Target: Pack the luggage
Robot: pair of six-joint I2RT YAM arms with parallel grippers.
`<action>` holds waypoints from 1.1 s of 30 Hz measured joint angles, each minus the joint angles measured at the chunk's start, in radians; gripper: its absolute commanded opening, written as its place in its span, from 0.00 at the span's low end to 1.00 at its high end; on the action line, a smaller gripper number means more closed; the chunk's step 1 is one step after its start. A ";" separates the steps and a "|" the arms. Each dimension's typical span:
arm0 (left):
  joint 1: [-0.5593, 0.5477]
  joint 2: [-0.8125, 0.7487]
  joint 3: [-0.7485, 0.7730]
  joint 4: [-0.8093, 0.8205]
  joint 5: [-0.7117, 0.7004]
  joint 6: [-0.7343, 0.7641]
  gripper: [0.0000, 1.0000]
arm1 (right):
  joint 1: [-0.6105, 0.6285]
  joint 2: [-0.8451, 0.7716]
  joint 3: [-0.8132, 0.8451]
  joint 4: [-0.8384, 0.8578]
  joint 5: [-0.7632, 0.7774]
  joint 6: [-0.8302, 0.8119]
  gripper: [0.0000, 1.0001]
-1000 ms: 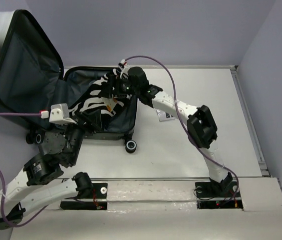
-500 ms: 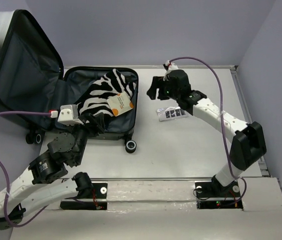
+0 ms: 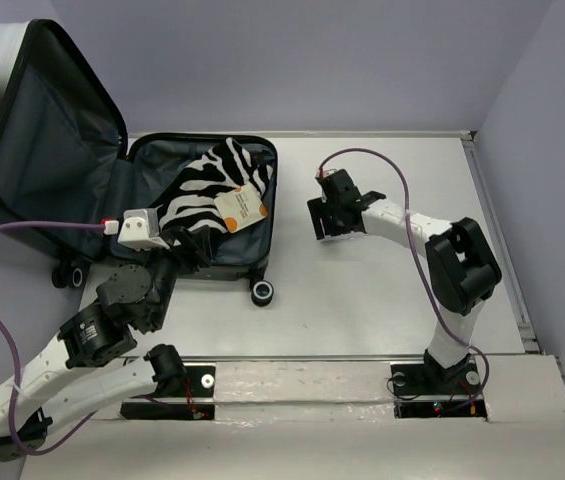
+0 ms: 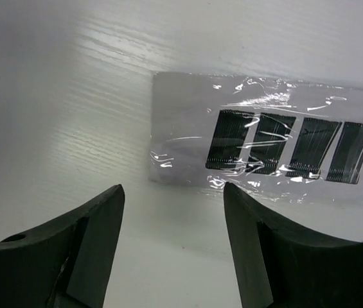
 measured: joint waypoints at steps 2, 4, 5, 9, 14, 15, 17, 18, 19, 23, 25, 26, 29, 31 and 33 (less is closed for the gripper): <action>0.006 0.004 0.000 0.000 0.006 0.000 0.77 | 0.000 -0.002 -0.003 -0.019 0.011 0.008 0.60; 0.013 0.008 0.000 0.000 0.013 0.000 0.78 | 0.000 -0.018 -0.026 -0.015 0.024 0.032 0.59; 0.017 0.009 -0.001 0.001 0.016 0.000 0.78 | 0.000 -0.032 -0.049 -0.013 0.028 0.047 0.56; 0.028 0.013 -0.001 0.008 0.032 0.002 0.78 | 0.000 -0.097 -0.161 0.027 0.047 0.144 0.58; 0.030 0.023 -0.001 0.014 0.042 0.005 0.78 | 0.000 -0.177 -0.364 0.189 0.052 0.378 0.60; 0.031 0.026 -0.001 0.015 0.045 0.007 0.78 | 0.000 -0.198 -0.412 0.221 0.056 0.434 0.59; 0.036 0.031 -0.001 0.015 0.050 0.008 0.78 | 0.000 -0.218 -0.457 0.285 0.072 0.521 0.58; 0.037 0.032 -0.001 0.015 0.053 0.008 0.78 | 0.000 -0.222 -0.471 0.325 0.079 0.573 0.58; 0.040 0.033 -0.001 0.015 0.054 0.009 0.79 | 0.000 -0.223 -0.481 0.351 0.084 0.603 0.58; 0.045 0.032 -0.001 0.015 0.060 0.011 0.80 | -0.003 -0.214 -0.510 0.457 0.093 0.745 0.58; 0.048 0.032 -0.001 0.015 0.060 0.012 0.80 | -0.007 -0.204 -0.524 0.518 0.093 0.797 0.57; 0.048 0.032 -0.001 0.015 0.061 0.013 0.80 | -0.007 -0.194 -0.533 0.550 0.093 0.828 0.54; 0.049 0.032 -0.001 0.015 0.063 0.014 0.80 | -0.011 -0.157 -0.542 0.622 0.097 0.906 0.47; 0.049 0.032 -0.001 0.015 0.064 0.014 0.80 | -0.014 -0.132 -0.546 0.674 0.100 0.957 0.45; 0.049 0.032 -0.001 0.015 0.064 0.015 0.80 | -0.020 -0.117 -0.551 0.705 0.101 0.991 0.42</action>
